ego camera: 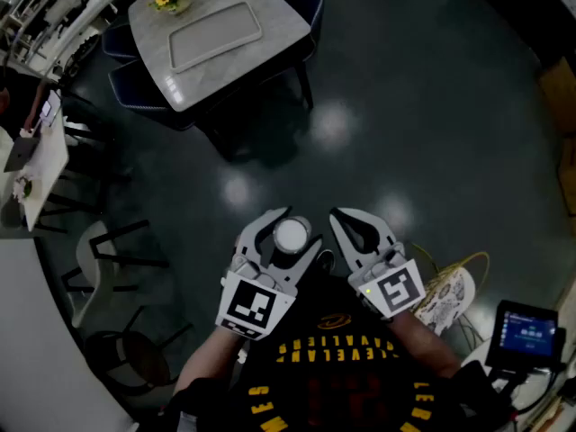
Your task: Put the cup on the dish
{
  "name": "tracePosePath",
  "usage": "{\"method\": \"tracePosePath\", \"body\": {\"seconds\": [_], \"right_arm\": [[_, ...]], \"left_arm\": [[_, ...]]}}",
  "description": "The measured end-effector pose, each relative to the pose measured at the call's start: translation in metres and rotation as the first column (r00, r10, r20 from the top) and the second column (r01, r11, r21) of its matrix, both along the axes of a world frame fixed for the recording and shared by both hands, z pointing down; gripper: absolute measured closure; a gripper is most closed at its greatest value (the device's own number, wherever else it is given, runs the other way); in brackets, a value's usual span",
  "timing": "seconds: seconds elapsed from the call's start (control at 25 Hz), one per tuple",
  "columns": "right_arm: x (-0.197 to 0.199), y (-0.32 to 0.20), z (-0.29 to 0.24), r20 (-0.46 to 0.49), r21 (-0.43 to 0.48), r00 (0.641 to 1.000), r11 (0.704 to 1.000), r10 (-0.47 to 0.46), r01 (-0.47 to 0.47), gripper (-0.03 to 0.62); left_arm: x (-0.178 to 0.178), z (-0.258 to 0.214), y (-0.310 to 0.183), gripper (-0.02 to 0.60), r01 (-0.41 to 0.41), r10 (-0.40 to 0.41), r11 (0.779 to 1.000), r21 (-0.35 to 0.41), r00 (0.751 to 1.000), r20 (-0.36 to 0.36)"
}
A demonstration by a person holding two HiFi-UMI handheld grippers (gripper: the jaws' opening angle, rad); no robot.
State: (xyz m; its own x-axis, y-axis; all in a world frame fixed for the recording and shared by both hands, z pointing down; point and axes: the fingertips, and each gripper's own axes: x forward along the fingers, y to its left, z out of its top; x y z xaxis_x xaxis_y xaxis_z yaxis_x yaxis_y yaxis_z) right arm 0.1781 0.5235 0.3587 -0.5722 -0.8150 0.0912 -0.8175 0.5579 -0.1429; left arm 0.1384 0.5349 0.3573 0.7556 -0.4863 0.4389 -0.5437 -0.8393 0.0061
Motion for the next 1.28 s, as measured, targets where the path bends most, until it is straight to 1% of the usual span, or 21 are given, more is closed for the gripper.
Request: {"method": "tracePosePath", "body": {"seconds": [0.16, 0.28, 0.52, 0.64, 0.68, 0.76, 0.8, 0.84, 0.92, 1.04, 1.16, 1.2, 1.28], "right_arm": [[0.006, 0.014, 0.008, -0.006, -0.011, 1.000, 1.000, -0.016, 0.016, 0.585], [0.007, 0.020, 0.012, 0.002, -0.015, 1.000, 1.000, -0.027, 0.027, 0.585], [0.005, 0.022, 0.008, 0.040, 0.018, 0.998, 0.999, -0.044, 0.044, 0.583], [-0.011, 0.021, 0.004, 0.032, 0.021, 0.994, 0.994, -0.106, 0.105, 0.582], [-0.020, 0.022, 0.003, 0.020, 0.021, 0.990, 0.990, -0.139, 0.139, 0.561], [-0.043, 0.022, -0.001, -0.009, 0.033, 0.977, 0.976, -0.215, 0.215, 0.434], [-0.055, 0.022, -0.004, -0.021, 0.043, 0.969, 0.968, -0.248, 0.248, 0.387], [-0.065, 0.020, -0.008, -0.033, 0.054, 0.961, 0.960, -0.273, 0.274, 0.365], [-0.079, 0.013, -0.010, -0.074, 0.067, 0.952, 0.951, -0.298, 0.303, 0.364], [-0.090, -0.007, -0.007, -0.124, 0.075, 0.946, 0.948, -0.298, 0.309, 0.364], [-0.105, -0.019, 0.000, -0.205, 0.065, 0.921, 0.934, -0.331, 0.351, 0.364], [-0.110, -0.023, 0.002, -0.213, 0.059, 0.917, 0.932, -0.338, 0.358, 0.364], [-0.119, -0.034, 0.005, -0.201, 0.050, 0.919, 0.934, -0.338, 0.354, 0.364]], "left_arm": [[0.013, 0.006, 0.017, 0.321, -0.005, 0.005, 1.000, -0.006, 1.000, -0.009], [0.016, 0.008, 0.021, 0.321, 0.002, -0.002, 1.000, -0.006, 1.000, 0.001], [-0.005, 0.009, 0.003, 0.321, 0.079, -0.080, 0.996, -0.040, 0.997, -0.009], [-0.019, -0.005, -0.010, 0.321, 0.097, -0.097, 0.995, -0.021, 0.995, -0.002], [-0.023, -0.011, -0.014, 0.321, 0.097, -0.097, 0.995, -0.010, 0.995, 0.002], [-0.031, -0.025, -0.020, 0.321, 0.097, -0.097, 0.995, 0.009, 0.995, -0.001], [-0.034, -0.031, -0.024, 0.321, 0.099, -0.099, 0.995, 0.015, 0.995, -0.005], [-0.037, -0.036, -0.028, 0.321, 0.100, -0.100, 0.995, 0.017, 0.995, -0.008], [-0.040, -0.037, -0.038, 0.321, 0.100, -0.100, 0.995, 0.012, 0.995, -0.001], [-0.040, -0.025, -0.054, 0.321, 0.092, -0.092, 0.996, -0.013, 0.995, 0.034], [-0.048, -0.016, -0.064, 0.321, 0.079, -0.078, 0.996, -0.029, 0.995, 0.059], [-0.050, -0.015, -0.067, 0.321, 0.073, -0.071, 0.997, -0.033, 0.996, 0.059], [-0.054, -0.014, -0.073, 0.321, 0.057, -0.055, 0.998, -0.035, 0.997, 0.057]]}}
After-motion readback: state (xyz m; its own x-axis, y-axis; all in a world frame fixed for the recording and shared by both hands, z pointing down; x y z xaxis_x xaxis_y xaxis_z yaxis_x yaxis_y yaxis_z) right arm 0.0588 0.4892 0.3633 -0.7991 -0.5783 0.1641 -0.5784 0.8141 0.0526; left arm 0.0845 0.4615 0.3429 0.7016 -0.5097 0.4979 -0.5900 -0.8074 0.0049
